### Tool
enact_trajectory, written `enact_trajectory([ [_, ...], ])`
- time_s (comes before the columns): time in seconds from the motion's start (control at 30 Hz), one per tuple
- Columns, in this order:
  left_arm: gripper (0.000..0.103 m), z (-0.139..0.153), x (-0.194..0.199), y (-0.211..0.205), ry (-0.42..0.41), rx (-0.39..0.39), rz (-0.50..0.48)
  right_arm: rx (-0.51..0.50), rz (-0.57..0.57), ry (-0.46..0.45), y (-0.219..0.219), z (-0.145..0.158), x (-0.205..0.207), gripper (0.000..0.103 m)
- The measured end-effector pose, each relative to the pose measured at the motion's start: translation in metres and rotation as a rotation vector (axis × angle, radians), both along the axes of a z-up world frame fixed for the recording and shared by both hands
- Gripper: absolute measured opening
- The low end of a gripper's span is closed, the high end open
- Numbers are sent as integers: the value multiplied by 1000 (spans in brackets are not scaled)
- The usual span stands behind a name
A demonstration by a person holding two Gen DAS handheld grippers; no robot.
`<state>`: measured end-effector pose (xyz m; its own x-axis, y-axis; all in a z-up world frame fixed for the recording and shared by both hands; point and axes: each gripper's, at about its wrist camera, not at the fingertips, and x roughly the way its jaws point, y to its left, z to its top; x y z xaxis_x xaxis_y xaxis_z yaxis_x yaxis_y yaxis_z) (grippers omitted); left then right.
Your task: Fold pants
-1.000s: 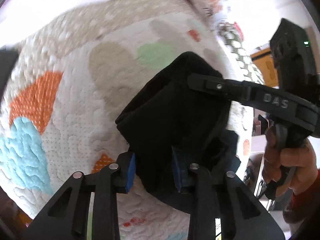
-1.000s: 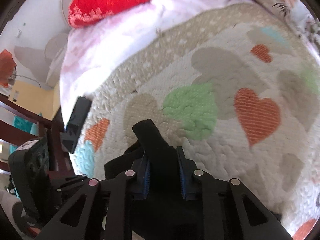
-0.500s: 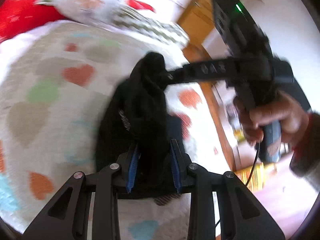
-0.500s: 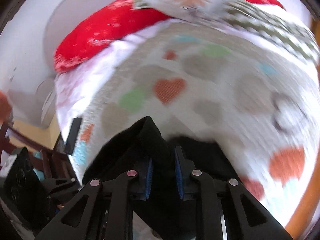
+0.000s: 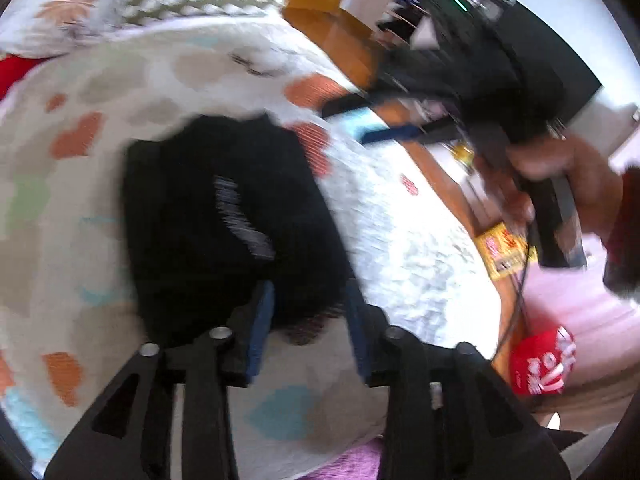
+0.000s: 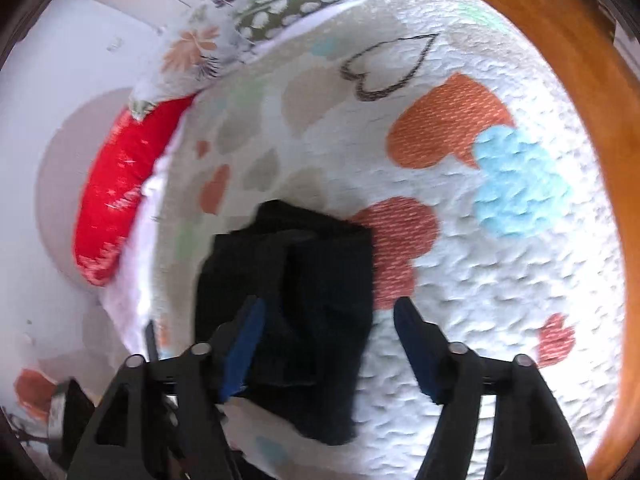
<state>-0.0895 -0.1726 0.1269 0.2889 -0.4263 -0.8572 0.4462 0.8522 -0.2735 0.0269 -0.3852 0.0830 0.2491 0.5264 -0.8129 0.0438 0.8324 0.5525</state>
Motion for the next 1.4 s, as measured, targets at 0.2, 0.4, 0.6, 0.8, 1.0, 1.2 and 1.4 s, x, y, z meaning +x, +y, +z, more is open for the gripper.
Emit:
enact_trajectory([
  [0.2, 44, -6, 43, 48, -15, 73, 170, 72, 35, 80, 40, -46, -1, 75],
  [0.4, 44, -32, 66, 47, 36, 77, 210, 103, -1, 107, 53, -64, -5, 39],
  [0.6, 44, -15, 59, 44, 16, 67, 197, 67, 30, 13, 46, -14, -23, 13],
  [0.8, 56, -8, 56, 24, 1, 41, 176, -53, -32, 28, 17, -8, -49, 13],
  [1.0, 60, -57, 61, -8, 68, 154, 136, -51, -97, 149, 1, -63, -40, 27],
  [1.2, 63, -49, 60, 3, 88, 131, 163, -134, -46, 33, -4, -8, -24, 38],
  [1.4, 63, -47, 50, 12, 99, 98, 201, -142, 161, -100, 56, 17, 37, 44],
])
